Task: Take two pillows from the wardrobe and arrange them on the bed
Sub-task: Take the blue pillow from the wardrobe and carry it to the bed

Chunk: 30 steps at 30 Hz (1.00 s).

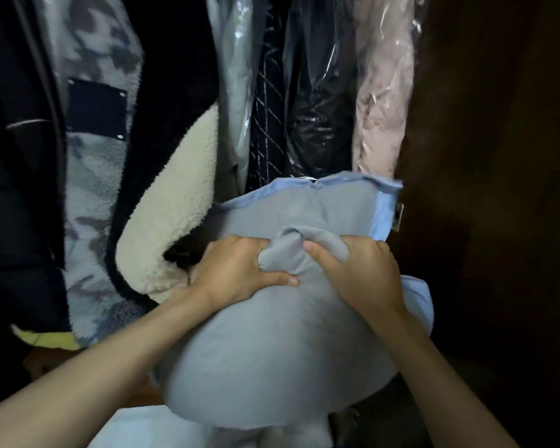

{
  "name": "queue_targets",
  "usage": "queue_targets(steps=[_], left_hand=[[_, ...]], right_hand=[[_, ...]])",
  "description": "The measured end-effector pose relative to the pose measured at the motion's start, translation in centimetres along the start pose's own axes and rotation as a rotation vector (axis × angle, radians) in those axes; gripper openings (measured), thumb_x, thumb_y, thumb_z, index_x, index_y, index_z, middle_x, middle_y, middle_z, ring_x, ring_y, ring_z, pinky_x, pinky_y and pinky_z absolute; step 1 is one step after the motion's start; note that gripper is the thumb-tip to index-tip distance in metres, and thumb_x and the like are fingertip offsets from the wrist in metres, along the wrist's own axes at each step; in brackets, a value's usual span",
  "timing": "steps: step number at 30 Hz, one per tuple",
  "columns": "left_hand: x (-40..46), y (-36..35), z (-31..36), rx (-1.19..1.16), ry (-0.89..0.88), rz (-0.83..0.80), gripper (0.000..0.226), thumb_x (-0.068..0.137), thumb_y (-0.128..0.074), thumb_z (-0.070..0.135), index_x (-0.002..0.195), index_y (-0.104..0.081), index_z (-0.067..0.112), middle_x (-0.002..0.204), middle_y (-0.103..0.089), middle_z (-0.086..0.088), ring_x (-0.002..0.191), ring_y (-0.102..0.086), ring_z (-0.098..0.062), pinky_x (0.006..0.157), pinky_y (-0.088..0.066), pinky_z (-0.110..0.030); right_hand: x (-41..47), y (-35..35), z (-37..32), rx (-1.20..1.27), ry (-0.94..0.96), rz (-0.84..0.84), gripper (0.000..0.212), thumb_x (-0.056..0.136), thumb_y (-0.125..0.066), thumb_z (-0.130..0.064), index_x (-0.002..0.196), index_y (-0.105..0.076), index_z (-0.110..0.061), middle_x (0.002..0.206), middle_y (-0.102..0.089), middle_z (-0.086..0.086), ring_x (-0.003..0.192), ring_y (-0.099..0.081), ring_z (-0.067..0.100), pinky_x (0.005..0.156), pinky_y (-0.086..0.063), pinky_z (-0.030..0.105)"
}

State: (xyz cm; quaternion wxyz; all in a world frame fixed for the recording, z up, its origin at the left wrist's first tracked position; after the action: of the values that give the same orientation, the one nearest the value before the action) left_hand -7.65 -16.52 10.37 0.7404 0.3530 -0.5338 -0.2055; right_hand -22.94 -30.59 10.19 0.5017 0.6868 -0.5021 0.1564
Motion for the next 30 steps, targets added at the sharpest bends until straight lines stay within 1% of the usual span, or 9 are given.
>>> queue_targets(steps=[4, 8, 10, 13, 15, 20, 24, 28, 30], left_hand=[[-3.8, 5.3, 1.2, 0.065, -0.036, 0.097, 0.073, 0.053, -0.05, 0.099, 0.085, -0.07, 0.037, 0.07, -0.072, 0.011, 0.074, -0.068, -0.02, 0.055, -0.039, -0.032], [-8.0, 10.6, 2.1, 0.04, -0.018, 0.129, 0.066, 0.054, -0.059, 0.094, 0.071, -0.063, 0.031, 0.052, -0.057, 0.017, 0.06, -0.061, -0.014, 0.05, -0.03, -0.032], [-10.2, 13.2, 2.4, 0.013, 0.013, 0.133, 0.066, 0.053, -0.062, 0.092, 0.06, -0.056, 0.027, 0.045, -0.051, 0.01, 0.052, -0.053, -0.008, 0.047, -0.028, -0.03], [-13.6, 17.4, 2.1, -0.001, 0.058, 0.127, 0.058, 0.052, -0.065, 0.091, 0.062, -0.054, 0.035, 0.059, -0.058, 0.025, 0.057, -0.053, 0.0, 0.046, -0.025, -0.024], [-15.8, 20.3, 1.3, 0.03, 0.103, 0.109, 0.058, 0.052, -0.063, 0.092, 0.061, -0.057, 0.035, 0.056, -0.06, 0.022, 0.056, -0.055, 0.0, 0.046, -0.03, -0.024], [-22.4, 25.3, -2.6, 0.162, 0.357, -0.003, 0.076, 0.05, -0.058, 0.096, 0.064, -0.065, 0.022, 0.058, -0.068, 0.011, 0.06, -0.063, -0.006, 0.061, -0.053, -0.045], [-30.6, 28.6, -3.8, 0.299, 0.63, 0.001, 0.075, 0.047, -0.057, 0.098, 0.067, -0.06, 0.025, 0.056, -0.064, 0.015, 0.061, -0.061, -0.006, 0.057, -0.052, -0.038], [-39.9, 31.2, -1.8, 0.465, 0.892, 0.045, 0.077, 0.046, -0.054, 0.101, 0.07, -0.059, 0.028, 0.062, -0.063, 0.024, 0.061, -0.059, -0.005, 0.052, -0.047, -0.03], [-45.0, 32.6, 0.5, 0.539, 1.036, 0.09, 0.075, 0.048, -0.055, 0.099, 0.069, -0.058, 0.027, 0.061, -0.063, 0.02, 0.06, -0.059, -0.006, 0.049, -0.043, -0.029]], right_hand=[[-3.9, 3.5, -5.4, 0.055, 0.086, 0.052, 0.059, 0.085, -0.062, -0.072, 0.048, -0.042, -0.031, 0.053, -0.06, -0.004, 0.067, -0.063, 0.03, 0.062, -0.048, 0.038], [-6.4, 6.4, -10.0, 0.104, 0.167, 0.08, 0.056, 0.087, -0.068, -0.063, 0.051, -0.049, -0.024, 0.044, -0.042, -0.011, 0.056, -0.057, 0.024, 0.059, -0.038, 0.031], [-7.5, 7.2, -12.1, 0.159, 0.198, 0.067, 0.059, 0.087, -0.068, -0.063, 0.052, -0.05, -0.019, 0.045, -0.047, -0.008, 0.054, -0.056, 0.024, 0.056, -0.043, 0.034], [-8.7, 7.2, -15.4, 0.276, 0.235, 0.046, 0.062, 0.085, -0.067, -0.065, 0.053, -0.054, -0.013, 0.047, -0.055, -0.002, 0.05, -0.055, 0.019, 0.052, -0.048, 0.038], [-9.4, 5.9, -17.8, 0.385, 0.241, -0.014, 0.063, 0.082, -0.067, -0.067, 0.055, -0.05, -0.013, 0.05, -0.055, -0.001, 0.046, -0.052, 0.016, 0.048, -0.045, 0.035], [-12.3, -0.1, -23.8, 0.628, 0.282, -0.234, 0.06, 0.079, -0.069, -0.07, 0.058, -0.051, -0.017, 0.046, -0.048, -0.006, 0.044, -0.044, 0.006, 0.045, -0.041, 0.032], [-16.9, -5.0, -29.4, 0.784, 0.44, -0.447, 0.051, 0.078, -0.067, -0.073, 0.052, -0.05, -0.032, 0.045, -0.045, -0.011, 0.044, -0.04, 0.008, 0.045, -0.041, 0.036], [-23.1, -6.4, -35.2, 0.925, 0.662, -0.527, 0.035, 0.078, -0.064, -0.073, 0.081, -0.052, -0.041, 0.068, -0.059, 0.005, 0.048, -0.046, 0.027, 0.046, -0.043, 0.035], [-26.7, -6.1, -38.5, 0.986, 0.771, -0.581, 0.04, 0.077, -0.06, -0.075, 0.082, -0.051, -0.037, 0.057, -0.057, 0.013, 0.051, -0.052, 0.033, 0.048, -0.043, 0.035]])
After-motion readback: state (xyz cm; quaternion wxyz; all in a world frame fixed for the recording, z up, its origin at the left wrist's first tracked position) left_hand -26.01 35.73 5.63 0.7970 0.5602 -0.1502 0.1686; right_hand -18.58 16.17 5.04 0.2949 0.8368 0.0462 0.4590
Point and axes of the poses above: each hand's wrist, its own x-axis towards the middle knuckle, its own y-axis out of the back of the hand, z = x × y, the point moved 6 cm from there along x, towards the middle knuckle
